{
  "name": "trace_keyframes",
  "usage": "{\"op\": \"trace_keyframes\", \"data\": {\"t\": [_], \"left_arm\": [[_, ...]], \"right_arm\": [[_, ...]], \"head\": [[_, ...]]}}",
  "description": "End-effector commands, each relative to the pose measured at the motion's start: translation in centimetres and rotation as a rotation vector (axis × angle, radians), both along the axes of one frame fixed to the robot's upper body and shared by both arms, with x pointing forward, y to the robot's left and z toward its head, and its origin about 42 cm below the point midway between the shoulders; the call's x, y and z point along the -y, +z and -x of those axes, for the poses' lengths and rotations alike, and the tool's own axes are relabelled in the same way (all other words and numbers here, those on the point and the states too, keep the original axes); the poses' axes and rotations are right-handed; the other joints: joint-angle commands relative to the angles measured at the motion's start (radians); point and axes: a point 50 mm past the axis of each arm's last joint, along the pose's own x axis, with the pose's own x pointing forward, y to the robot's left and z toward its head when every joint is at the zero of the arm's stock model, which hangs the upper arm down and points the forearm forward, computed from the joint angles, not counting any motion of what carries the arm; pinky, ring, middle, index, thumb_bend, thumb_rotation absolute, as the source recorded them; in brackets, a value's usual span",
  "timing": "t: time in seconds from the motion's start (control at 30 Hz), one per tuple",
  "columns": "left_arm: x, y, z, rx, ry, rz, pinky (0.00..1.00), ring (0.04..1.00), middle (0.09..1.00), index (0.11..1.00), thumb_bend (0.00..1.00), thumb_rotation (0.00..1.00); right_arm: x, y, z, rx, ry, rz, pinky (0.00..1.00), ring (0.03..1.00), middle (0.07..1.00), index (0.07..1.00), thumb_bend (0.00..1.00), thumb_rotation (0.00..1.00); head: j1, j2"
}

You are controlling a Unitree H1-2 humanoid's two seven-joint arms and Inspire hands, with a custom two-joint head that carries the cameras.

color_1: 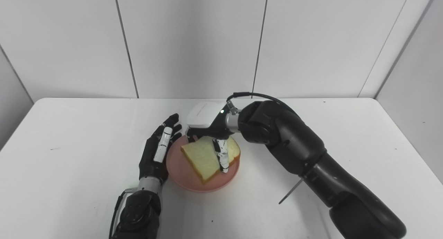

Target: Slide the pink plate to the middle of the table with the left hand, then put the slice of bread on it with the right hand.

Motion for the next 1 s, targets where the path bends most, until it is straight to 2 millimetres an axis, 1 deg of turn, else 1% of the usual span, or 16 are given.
{"op": "trace_keyframes", "data": {"t": [0.0, 0.27, 0.33, 0.57, 0.67, 0.7, 0.73, 0.8, 0.9, 0.97], "left_arm": [[1.7, -1.5, 1.0, -0.103, -0.004, 0.035, 0.89, 0.878, 0.910, 0.773, 0.71, 0.72], [2.1, -1.6, 1.1, -0.096, -0.008, 0.024, 0.86, 0.859, 0.904, 0.756, 0.70, 0.72], [2.3, -1.5, 1.2, -0.095, -0.010, 0.027, 0.85, 0.857, 0.900, 0.752, 0.71, 0.72], [2.3, -1.6, 1.1, -0.093, -0.014, 0.036, 0.87, 0.874, 0.903, 0.765, 0.72, 0.73], [2.2, -1.7, 1.1, -0.096, -0.011, 0.029, 0.87, 0.866, 0.892, 0.762, 0.71, 0.72], [2.1, -1.7, 1.1, -0.097, -0.011, 0.028, 0.87, 0.867, 0.893, 0.763, 0.71, 0.73], [2.1, -1.7, 1.1, -0.097, -0.011, 0.030, 0.87, 0.867, 0.893, 0.763, 0.71, 0.73], [1.9, -1.6, 1.1, -0.093, -0.012, 0.031, 0.87, 0.871, 0.896, 0.760, 0.70, 0.72], [1.9, -1.6, 1.2, -0.092, -0.012, 0.026, 0.86, 0.871, 0.896, 0.767, 0.70, 0.72], [2.0, -1.7, 1.2, -0.095, -0.011, 0.027, 0.86, 0.871, 0.898, 0.790, 0.70, 0.72]], "right_arm": [[-0.8, 3.0, -0.6, 0.089, 0.044, -0.018, 0.43, 0.484, 0.563, 0.655, 0.79, 0.24], [-0.9, 2.1, -1.7, 0.078, 0.019, -0.035, 0.40, 0.457, 0.535, 0.651, 0.78, 0.24], [-0.9, 2.0, -1.9, 0.076, 0.014, -0.040, 0.41, 0.463, 0.539, 0.648, 0.79, 0.23], [-0.7, 1.3, -2.5, 0.078, 0.005, -0.043, 0.39, 0.456, 0.535, 0.631, 0.80, 0.22], [-0.5, 0.9, -2.6, 0.081, 0.007, -0.049, 0.41, 0.474, 0.551, 0.634, 0.80, 0.21], [-0.5, 0.8, -2.6, 0.085, 0.011, -0.049, 0.43, 0.502, 0.582, 0.645, 0.81, 0.24], [-0.4, 0.6, -2.7, 0.093, 0.019, -0.045, 0.43, 0.512, 0.593, 0.648, 0.81, 0.25], [-0.3, 0.3, -2.7, 0.102, 0.026, -0.051, 0.50, 0.575, 0.666, 0.665, 0.84, 0.32], [-0.1, -0.1, -2.8, 0.101, 0.038, -0.087, 0.52, 0.606, 0.696, 0.678, 0.87, 0.35], [-0.1, -0.4, -2.8, 0.090, 0.035, -0.102, 0.55, 0.629, 0.709, 0.690, 0.89, 0.36]], "head": [[0.003, 0.000], [0.012, 0.000], [0.012, 0.000], [0.015, -0.005], [0.014, -0.002], [0.014, -0.002], [0.013, -0.001], [0.011, 0.001], [0.007, 0.003], [0.007, 0.003]]}}
